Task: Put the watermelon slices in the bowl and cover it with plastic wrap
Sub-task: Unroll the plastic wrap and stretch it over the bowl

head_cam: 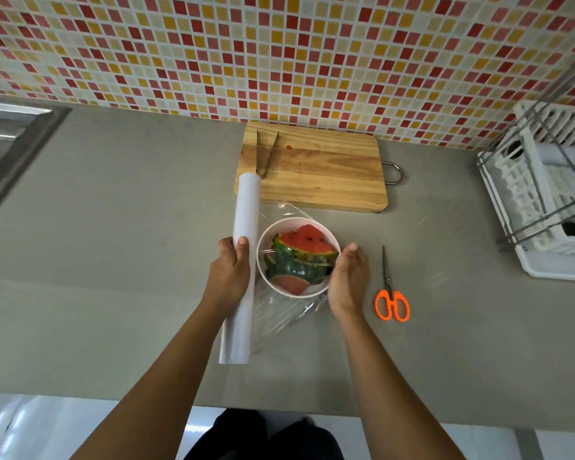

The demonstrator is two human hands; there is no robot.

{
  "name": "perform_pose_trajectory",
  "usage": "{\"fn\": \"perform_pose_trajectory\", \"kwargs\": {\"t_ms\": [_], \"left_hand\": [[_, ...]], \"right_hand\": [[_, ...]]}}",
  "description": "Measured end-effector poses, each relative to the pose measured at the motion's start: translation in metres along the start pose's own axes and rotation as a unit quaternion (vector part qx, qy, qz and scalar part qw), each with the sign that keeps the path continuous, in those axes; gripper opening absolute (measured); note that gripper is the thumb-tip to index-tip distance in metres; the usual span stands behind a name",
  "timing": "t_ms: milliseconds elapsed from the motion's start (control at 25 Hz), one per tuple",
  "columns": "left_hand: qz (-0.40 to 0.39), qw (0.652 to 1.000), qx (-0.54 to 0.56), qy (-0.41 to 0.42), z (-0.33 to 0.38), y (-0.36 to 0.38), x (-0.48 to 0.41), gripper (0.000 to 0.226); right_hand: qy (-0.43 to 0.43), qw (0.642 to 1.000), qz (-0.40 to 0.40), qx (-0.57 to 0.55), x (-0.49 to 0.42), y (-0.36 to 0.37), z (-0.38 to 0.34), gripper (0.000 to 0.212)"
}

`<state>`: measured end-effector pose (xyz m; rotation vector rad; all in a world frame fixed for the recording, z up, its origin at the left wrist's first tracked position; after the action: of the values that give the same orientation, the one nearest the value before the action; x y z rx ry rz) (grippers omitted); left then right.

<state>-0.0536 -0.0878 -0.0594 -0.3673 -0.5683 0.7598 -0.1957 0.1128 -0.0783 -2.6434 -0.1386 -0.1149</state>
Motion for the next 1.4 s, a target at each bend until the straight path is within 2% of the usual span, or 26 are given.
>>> {"fn": "perform_pose_trajectory", "kwargs": {"t_ms": [80,160,240,360,480,600,720,840,1000,1120,1280,1400], "left_hand": [[-0.009,1.0,0.008,-0.007,-0.001,-0.001,-0.002,0.055],[-0.014,1.0,0.004,-0.008,-0.001,-0.002,-0.005,0.055],[-0.018,1.0,-0.008,0.0,-0.001,-0.001,-0.006,0.05],[-0.019,1.0,-0.004,0.013,0.001,0.0,-0.006,0.033],[-0.016,1.0,-0.007,0.024,0.01,0.002,-0.01,0.031],[-0.029,1.0,0.006,0.01,0.019,0.007,-0.016,0.042],[-0.061,0.997,0.022,-0.041,0.005,0.004,-0.011,0.058],[-0.126,0.981,0.11,-0.102,-0.017,0.007,0.001,0.059],[-0.07,0.985,0.126,-0.09,-0.022,0.003,0.009,0.044],[-0.043,0.989,0.117,-0.082,-0.018,-0.004,0.009,0.043],[-0.129,0.971,0.168,-0.11,-0.018,-0.008,0.009,0.055],[-0.161,0.964,0.181,-0.114,-0.026,-0.009,0.018,0.044]], "right_hand": [[0.024,0.992,-0.068,-0.1,-0.016,0.008,0.0,0.053],[0.068,0.969,-0.16,-0.173,-0.02,0.028,-0.001,0.042],[0.088,0.966,-0.194,-0.147,-0.019,0.038,0.003,0.044],[0.069,0.979,-0.181,-0.066,-0.023,0.034,0.005,0.047],[0.062,0.982,-0.161,-0.073,-0.034,0.026,-0.002,0.045],[0.063,0.984,-0.153,-0.063,-0.044,0.025,-0.007,0.047],[0.053,0.987,-0.149,-0.018,-0.047,0.024,-0.003,0.054],[0.034,0.988,-0.149,0.009,-0.05,0.023,-0.003,0.055],[0.023,0.99,-0.139,0.027,-0.051,0.021,-0.005,0.055],[0.024,0.989,-0.142,0.021,-0.05,0.022,-0.005,0.055],[0.017,0.989,-0.141,0.027,-0.051,0.021,-0.006,0.055],[0.023,0.989,-0.145,0.029,-0.05,0.022,-0.003,0.057]]}}
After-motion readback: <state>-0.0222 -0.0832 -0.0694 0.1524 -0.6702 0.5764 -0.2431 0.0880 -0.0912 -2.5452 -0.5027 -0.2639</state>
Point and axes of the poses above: each hand's wrist, its own x-axis away from the middle knuckle, its own y-axis out of the palm, z = x × y, the point moved 8 cm from there along -x, towards the middle knuckle, and after that the axes turned 3 degrees about -y, right-handed, at the moved point
